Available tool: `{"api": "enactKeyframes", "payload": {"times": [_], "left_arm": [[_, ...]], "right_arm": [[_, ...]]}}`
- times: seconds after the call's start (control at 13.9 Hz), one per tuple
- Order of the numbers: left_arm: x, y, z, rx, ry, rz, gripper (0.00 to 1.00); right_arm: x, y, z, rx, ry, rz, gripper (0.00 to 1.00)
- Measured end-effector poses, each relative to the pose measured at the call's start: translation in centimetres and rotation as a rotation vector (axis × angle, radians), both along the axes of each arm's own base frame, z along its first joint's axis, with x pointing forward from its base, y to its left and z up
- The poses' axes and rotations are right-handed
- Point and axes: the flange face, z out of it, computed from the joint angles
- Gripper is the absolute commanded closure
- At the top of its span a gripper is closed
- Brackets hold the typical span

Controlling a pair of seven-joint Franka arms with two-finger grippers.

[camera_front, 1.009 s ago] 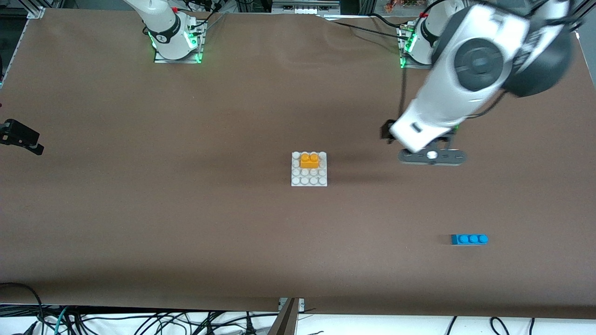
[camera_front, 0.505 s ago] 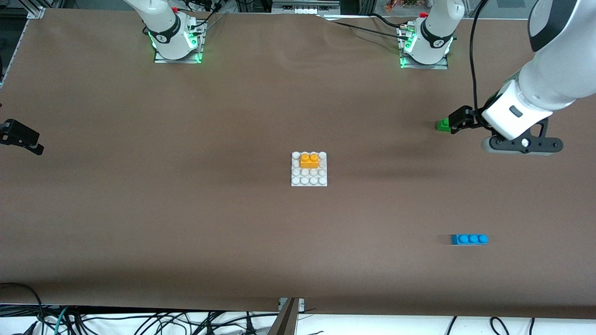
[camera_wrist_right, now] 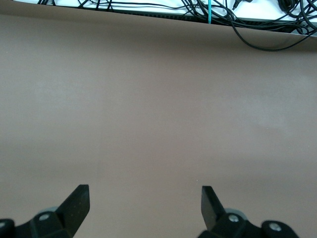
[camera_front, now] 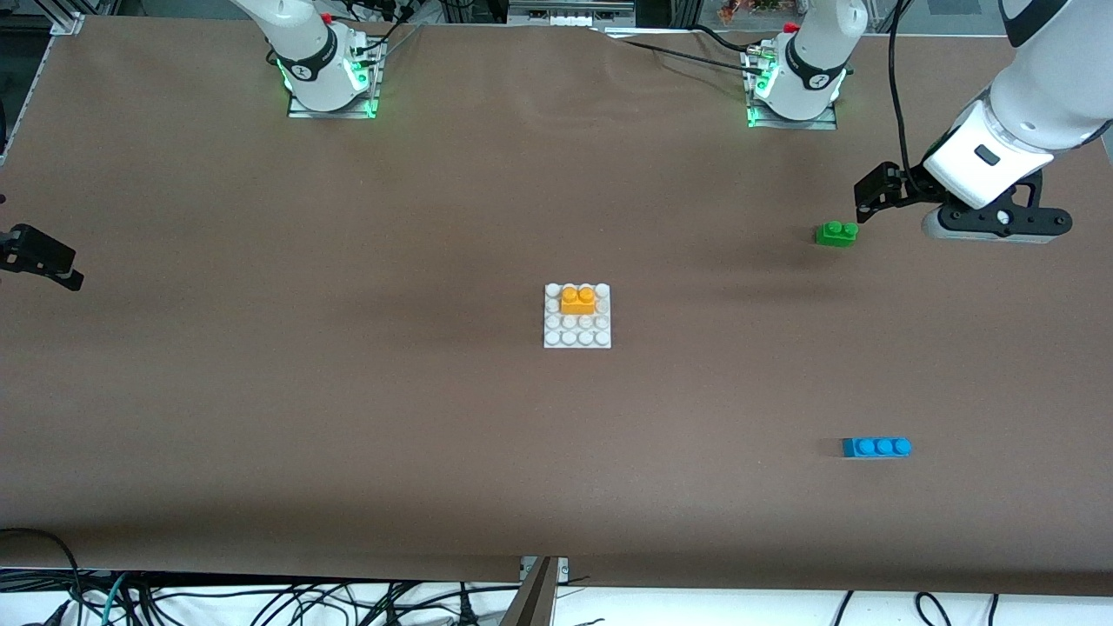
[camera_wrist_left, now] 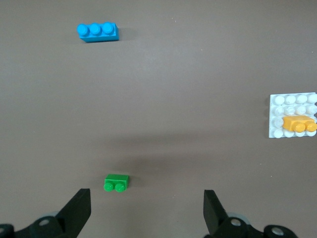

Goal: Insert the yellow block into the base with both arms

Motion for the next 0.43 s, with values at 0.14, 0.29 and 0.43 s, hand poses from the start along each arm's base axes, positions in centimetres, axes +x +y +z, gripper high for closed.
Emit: {"api": "enactKeyframes", "payload": {"times": [0.14,0.29,0.43], "left_arm": [[0.11,0.0,-0.24,0.0,0.005,0.0,0.0],[0.15,0.01,-0.33,0.0,0.006,0.0,0.0],[0.15,0.03,-0.33,0.0,0.006,0.001,0.0]], "right_arm": [[0.03,0.0,-0.07,0.0,0.001,0.0,0.0],[0.04,0.0,-0.09,0.0,0.001,0.0,0.0],[0.04,0.0,-0.1,0.0,0.002,0.0,0.0]]}}
